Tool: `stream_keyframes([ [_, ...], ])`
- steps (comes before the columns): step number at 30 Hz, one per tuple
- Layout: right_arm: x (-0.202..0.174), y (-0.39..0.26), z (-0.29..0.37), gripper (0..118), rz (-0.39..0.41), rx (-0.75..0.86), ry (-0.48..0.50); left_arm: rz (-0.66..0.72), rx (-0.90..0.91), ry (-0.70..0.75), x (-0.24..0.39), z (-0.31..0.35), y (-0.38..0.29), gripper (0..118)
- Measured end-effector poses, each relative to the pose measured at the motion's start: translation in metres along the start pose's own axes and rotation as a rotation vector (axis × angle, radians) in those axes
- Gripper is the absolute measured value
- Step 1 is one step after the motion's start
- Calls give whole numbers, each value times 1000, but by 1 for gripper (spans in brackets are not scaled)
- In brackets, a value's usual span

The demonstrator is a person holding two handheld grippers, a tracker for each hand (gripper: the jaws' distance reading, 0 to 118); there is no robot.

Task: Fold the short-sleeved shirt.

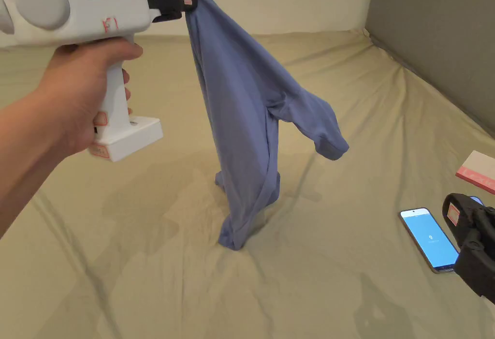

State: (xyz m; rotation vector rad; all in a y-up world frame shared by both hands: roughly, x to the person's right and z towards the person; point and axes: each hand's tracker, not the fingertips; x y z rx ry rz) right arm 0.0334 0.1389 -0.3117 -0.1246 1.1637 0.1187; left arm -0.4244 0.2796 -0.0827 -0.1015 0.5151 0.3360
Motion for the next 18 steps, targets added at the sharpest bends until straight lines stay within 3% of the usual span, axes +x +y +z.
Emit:
stream_keyframes([
  [7, 2, -15, -14, 0, -2, -33, -4, 71, -212, 126, -64, -12, -124, 0],
  [12, -7, -25, -28, 0, -13, -57, 16, 72, -361, 295, -115, 18, -213, 0],
  [18, -21, -27, -36, 0, -3, -68, 47, 74, -473, 413, -155, 62, -270, 0],
])
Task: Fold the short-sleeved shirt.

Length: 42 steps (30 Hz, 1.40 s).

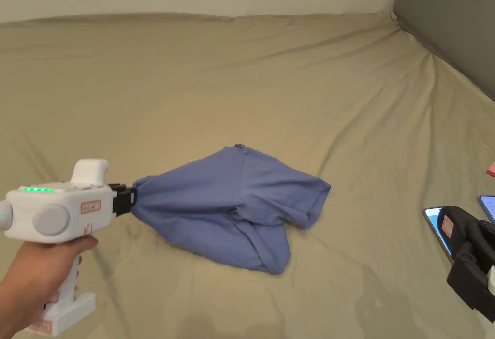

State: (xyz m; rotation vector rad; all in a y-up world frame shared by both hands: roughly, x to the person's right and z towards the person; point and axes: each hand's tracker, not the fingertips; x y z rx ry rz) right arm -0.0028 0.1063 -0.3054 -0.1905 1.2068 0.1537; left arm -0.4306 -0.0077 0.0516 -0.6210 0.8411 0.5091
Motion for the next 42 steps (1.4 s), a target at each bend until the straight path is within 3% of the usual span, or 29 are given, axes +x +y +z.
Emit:
stream_keyframes([
  [6, -10, 1, 1, 0, 13, -1, 17, -37, -40, 40, -9, -1, -21, 2],
  [8, -13, 3, 6, 0, 11, 13, 24, -51, -7, 51, -7, 6, -24, 24],
  [10, -14, 5, 12, 0, 9, 24, 26, -50, 16, 60, -8, 13, -24, 30],
  [11, -14, 6, 14, 0, 6, 28, 31, -51, 20, 60, -10, 17, -25, 43],
  [13, -13, 7, 20, 0, -9, 38, 46, -63, 30, 45, -11, 30, -29, 89],
  [15, -10, 9, 25, 0, -34, 37, 70, -77, 70, 61, -12, 50, -33, 101],
  [16, -10, 8, 29, 6, -26, 43, 76, -70, 96, 63, -13, 63, -37, 101],
  [17, -12, 8, 32, 24, 2, 49, 72, -65, 111, 57, -15, 77, -40, 101],
  [19, -15, 10, 38, 78, 42, 46, 88, -73, 152, 50, -17, 107, -49, 101],
  [20, -15, 10, 42, 92, 56, 44, 102, -86, 174, 61, -16, 125, -56, 101],
  [21, -17, 10, 47, 97, 68, 48, 102, -101, 187, 72, -15, 142, -63, 101],
  [24, -19, 9, 59, 99, 119, 40, 102, -110, 194, 90, -13, 193, -85, 100],
  [25, -20, 7, 63, 98, 134, 20, 106, -117, 180, 93, -13, 210, -94, 90],
  [26, -21, 6, 67, 91, 144, -6, 119, -123, 192, 98, -12, 227, -103, 63],
  [27, -19, 3, 71, 69, 146, -9, 142, -128, 219, 104, -11, 243, -112, 15],
  [28, -20, -1, 75, 18, 152, -11, 152, -135, 229, 161, -7, 254, -120, 0],
  [29, -24, -5, 77, 0, 183, -16, 98, -127, 254, 171, -4, 265, -131, 0],
  [30, -26, -13, 80, 0, 220, 0, 8, -106, 241, 110, -7, 274, -138, 0],
  [32, -26, -27, 83, 0, 160, -41, 166, -133, 255, 138, 4, 290, -150, 0],
  [33, -27, -32, 84, 0, 152, -34, 147, -166, 290, 177, 9, 297, -153, 0],
  [34, -30, -39, 88, 0, 157, -11, 107, -127, 220, 120, 7, 299, -154, 0],
  [39, -18, -18, 104, 0, 139, -76, 169, -97, 263, 145, 17, 323, -158, 0],
  [42, -16, -24, 101, 0, 172, -109, 163, -93, 237, 111, 20, 325, -158, 0],
])
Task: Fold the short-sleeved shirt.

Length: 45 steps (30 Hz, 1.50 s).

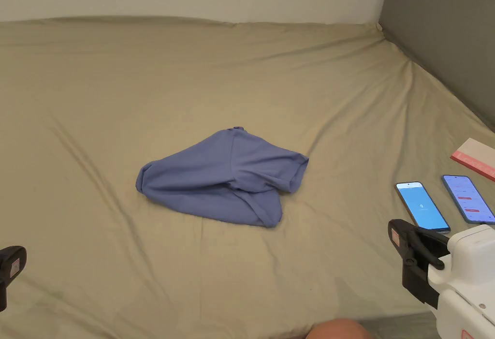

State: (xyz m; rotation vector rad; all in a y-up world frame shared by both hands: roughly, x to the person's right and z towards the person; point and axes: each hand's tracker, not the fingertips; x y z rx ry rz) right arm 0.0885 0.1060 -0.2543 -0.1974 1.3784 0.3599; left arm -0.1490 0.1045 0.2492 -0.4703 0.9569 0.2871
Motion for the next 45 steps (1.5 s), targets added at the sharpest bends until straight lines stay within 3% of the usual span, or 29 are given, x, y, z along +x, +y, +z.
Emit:
stream_keyframes([
  [5, 4, -5, -37, 0, 16, -44, 23, -86, -9, -1, 6, -35, 7, 0],
  [6, 5, -3, -51, 0, 36, -85, 76, -89, -33, -24, 10, -47, 11, 0],
  [9, 1, 2, -85, 0, 150, -90, 56, -124, -40, -34, 20, -71, 17, 0],
  [11, 2, 4, -117, 0, 146, -120, 108, -121, -50, -64, 27, -86, 21, 0],
  [16, -7, 5, -210, 0, 234, -171, 180, -119, -73, -103, 39, -120, 28, 0],
  [19, -18, 6, -261, 0, 350, -190, 216, -122, -75, -101, 40, -134, 31, 0],
  [22, -19, 9, -307, 0, 410, -204, 284, -104, -82, -109, 34, -143, 33, 0],
  [29, 36, 48, -458, 0, 123, -348, 372, -67, -96, -91, 15, -169, 34, 0],
  [32, 47, 53, -488, 0, 139, -383, 399, -69, -102, -82, 9, -178, 34, 0],
  [35, 47, 43, -480, 0, 169, -373, 523, -59, -103, -80, 3, -185, 32, 0],
  [38, 36, 17, -459, 0, 278, -400, 523, -31, -109, -86, -3, -192, 27, 0],
  [41, 36, -3, -443, 1, 285, -422, 534, -28, -121, -84, -5, -201, 22, 0],
  [43, 40, -10, -431, 24, 288, -411, 544, -18, -130, -88, -7, -206, 21, 0],
  [45, 40, -12, -421, 36, 291, -406, 545, -16, -137, -91, -6, -211, 20, 0],
])
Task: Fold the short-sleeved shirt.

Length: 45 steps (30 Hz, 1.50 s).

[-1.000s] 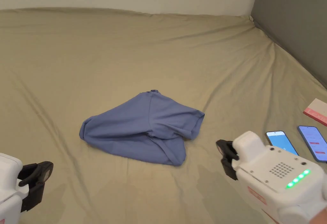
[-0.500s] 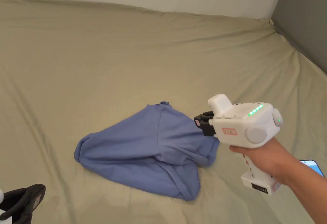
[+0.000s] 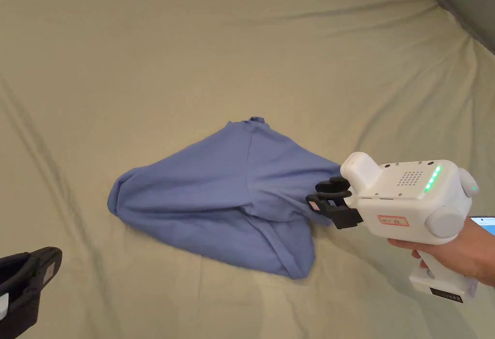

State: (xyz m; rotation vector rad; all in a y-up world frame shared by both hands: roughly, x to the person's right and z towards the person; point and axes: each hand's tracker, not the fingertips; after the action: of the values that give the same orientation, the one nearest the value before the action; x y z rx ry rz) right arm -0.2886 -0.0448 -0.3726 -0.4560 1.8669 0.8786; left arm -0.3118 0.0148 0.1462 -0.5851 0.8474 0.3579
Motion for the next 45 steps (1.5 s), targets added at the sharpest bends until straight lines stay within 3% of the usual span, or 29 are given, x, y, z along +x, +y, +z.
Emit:
stream_keyframes([
  [1, -4, -2, 3, 53, 8, 19, 1, -4, -3, 1, 0, -3, 0, 0],
  [2, -8, -3, 4, 62, 25, 27, -3, -2, -9, -5, -1, -6, 0, 0],
  [5, -16, -5, 2, 61, 30, 42, 5, 3, -21, -3, -3, -19, -2, 0],
  [9, -28, -9, -22, 59, 144, -25, -55, 52, -43, -16, -11, -34, -5, 0],
  [10, -30, -10, -27, 46, 160, -36, -68, 51, -49, -14, -12, -39, -6, 0],
  [11, -29, -9, -30, 25, 141, -49, -53, 51, -59, -10, -13, -43, -7, 0],
  [12, -28, -8, -33, 17, 137, -50, -50, 54, -68, -9, -15, -47, -7, 0],
  [14, -30, -7, -32, 1, 162, -41, -141, 54, -80, -13, -18, -55, -8, 0],
  [16, -23, -3, -28, 1, 106, -32, -78, 42, -98, -12, -20, -66, -8, 0],
  [21, -30, 19, -10, 0, 91, 60, -143, 21, -135, -47, -25, -109, -8, 0],
  [30, -25, 62, 10, 0, 16, 180, -175, 37, -144, -105, -25, -160, 0, 1],
  [32, -19, 65, 11, 0, 5, 187, -168, 44, -143, -105, -29, -164, 2, 16],
  [34, -18, 65, 11, 0, 3, 190, -177, 72, -129, -144, -34, -164, 3, 46],
  [36, -15, 63, 10, 0, 3, 191, -180, 78, -119, -163, -37, -164, 3, 62],
  [45, -5, 52, 14, 0, -11, 192, -206, 111, -83, -115, -57, -176, 13, 67],
])
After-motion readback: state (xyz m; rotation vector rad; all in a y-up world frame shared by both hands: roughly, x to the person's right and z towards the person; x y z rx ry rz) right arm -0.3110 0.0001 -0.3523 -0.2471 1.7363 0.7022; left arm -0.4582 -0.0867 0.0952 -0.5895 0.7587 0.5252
